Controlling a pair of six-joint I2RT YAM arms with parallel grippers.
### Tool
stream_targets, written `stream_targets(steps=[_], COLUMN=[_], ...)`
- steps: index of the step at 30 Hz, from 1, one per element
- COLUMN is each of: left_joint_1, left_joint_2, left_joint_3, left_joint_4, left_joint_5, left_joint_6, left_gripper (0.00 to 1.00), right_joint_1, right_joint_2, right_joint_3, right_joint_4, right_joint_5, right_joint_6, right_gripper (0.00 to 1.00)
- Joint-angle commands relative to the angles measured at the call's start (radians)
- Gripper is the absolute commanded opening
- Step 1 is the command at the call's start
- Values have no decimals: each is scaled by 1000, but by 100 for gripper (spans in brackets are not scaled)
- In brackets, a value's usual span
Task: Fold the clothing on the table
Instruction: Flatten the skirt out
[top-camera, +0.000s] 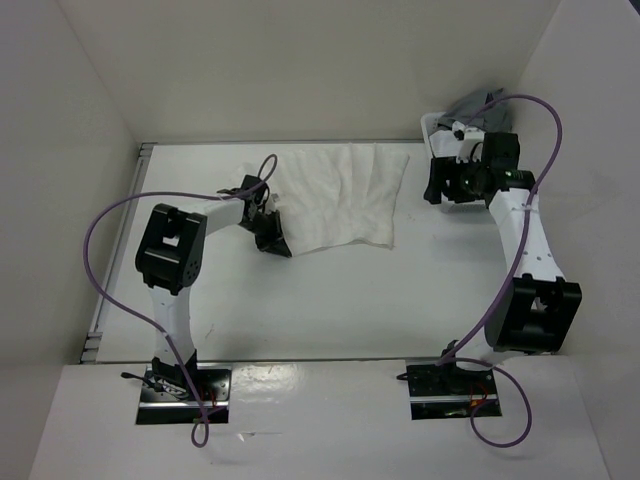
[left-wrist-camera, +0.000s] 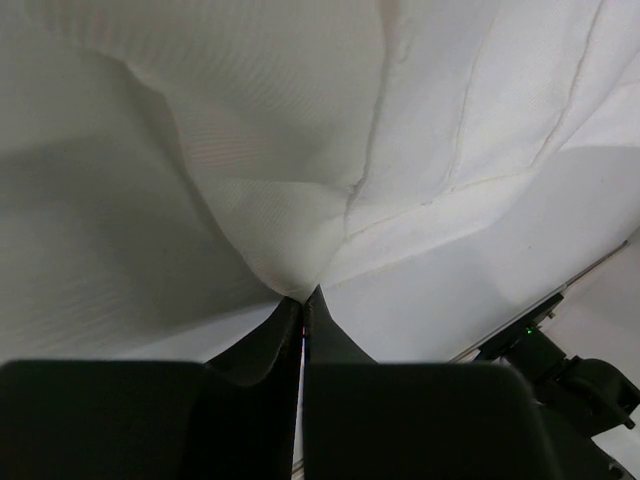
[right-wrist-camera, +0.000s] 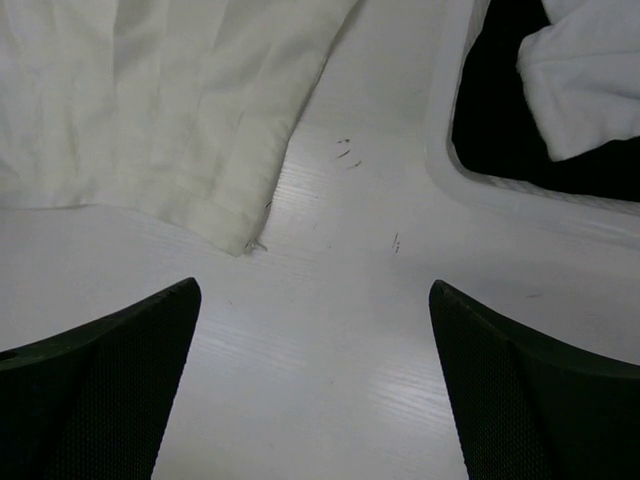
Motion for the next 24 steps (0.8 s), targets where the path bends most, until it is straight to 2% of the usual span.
stream_targets(steps=[1, 6, 10, 21, 24], left_joint_1=[-2, 49, 72, 61, 39], left_joint_2=[37, 37, 37, 46, 46], left_joint_3=[31, 58, 67, 67, 67], left_joint_4=[-49, -73, -73, -33, -33], left_joint_5=[-97, -106, -106, -63, -54], left_joint_6=[54, 87, 107, 98, 98], left_gripper=[0, 0, 0, 0, 0], right_joint_1=[-4, -4, 5, 50, 64], right_joint_2=[-1, 46, 124, 349, 414], right_joint_3=[-50, -166, -215, -177, -150], right_joint_4=[12, -37, -49, -52, -53], right_joint_5=[-59, -180, -303, -527, -568], right_joint_6=[-11, -44, -62, -74, -85], right_gripper=[99, 99, 94, 71, 70])
